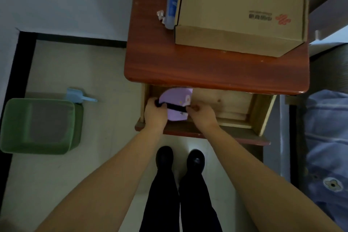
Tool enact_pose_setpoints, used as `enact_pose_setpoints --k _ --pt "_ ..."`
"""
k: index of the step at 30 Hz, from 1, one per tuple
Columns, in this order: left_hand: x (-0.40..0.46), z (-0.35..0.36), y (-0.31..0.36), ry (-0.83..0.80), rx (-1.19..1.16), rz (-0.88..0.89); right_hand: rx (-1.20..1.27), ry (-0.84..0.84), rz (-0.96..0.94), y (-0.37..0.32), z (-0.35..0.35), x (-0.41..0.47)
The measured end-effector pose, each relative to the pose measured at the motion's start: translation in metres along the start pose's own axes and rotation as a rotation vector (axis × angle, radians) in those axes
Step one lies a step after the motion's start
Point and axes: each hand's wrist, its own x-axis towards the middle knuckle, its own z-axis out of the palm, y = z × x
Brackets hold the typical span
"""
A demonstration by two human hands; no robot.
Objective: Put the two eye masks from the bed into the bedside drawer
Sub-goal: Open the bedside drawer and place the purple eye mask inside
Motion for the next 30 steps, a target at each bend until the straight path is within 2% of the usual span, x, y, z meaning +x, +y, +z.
enact_pose_setpoints --k 3,8,12,14,18,21,25,30 --pt "0.03 0.017 0.0 0.095 0.047 -0.041 -0.172 0.092 -0.021 -0.005 0.019 0.031" --pt "0.046 0.028 -0.01 0.125 0.259 -0.056 -0.214 0.142 -0.062 0.0 0.032 0.047" --pt "0.03 0.021 -0.008 0.081 0.281 -0.095 -0.163 0.117 0.04 0.003 0.015 0.033" --pt "0.014 0.012 -0.002 0.036 0.307 -0.053 -0.154 0.116 0.062 0.003 -0.004 0.016" --pt "-0.043 -0.015 0.025 -0.117 0.424 0.173 -0.15 0.14 0.096 -0.005 -0.059 -0.048" --pt "-0.094 -0.025 0.057 -0.267 0.598 0.299 -0.159 0.168 0.099 -0.012 -0.107 -0.107" --pt "-0.154 0.009 0.123 -0.4 0.764 0.606 -0.294 0.41 0.068 -0.008 -0.18 -0.167" --pt "-0.231 0.112 0.199 -0.542 0.941 1.053 -0.401 0.71 0.054 0.034 -0.289 -0.221"
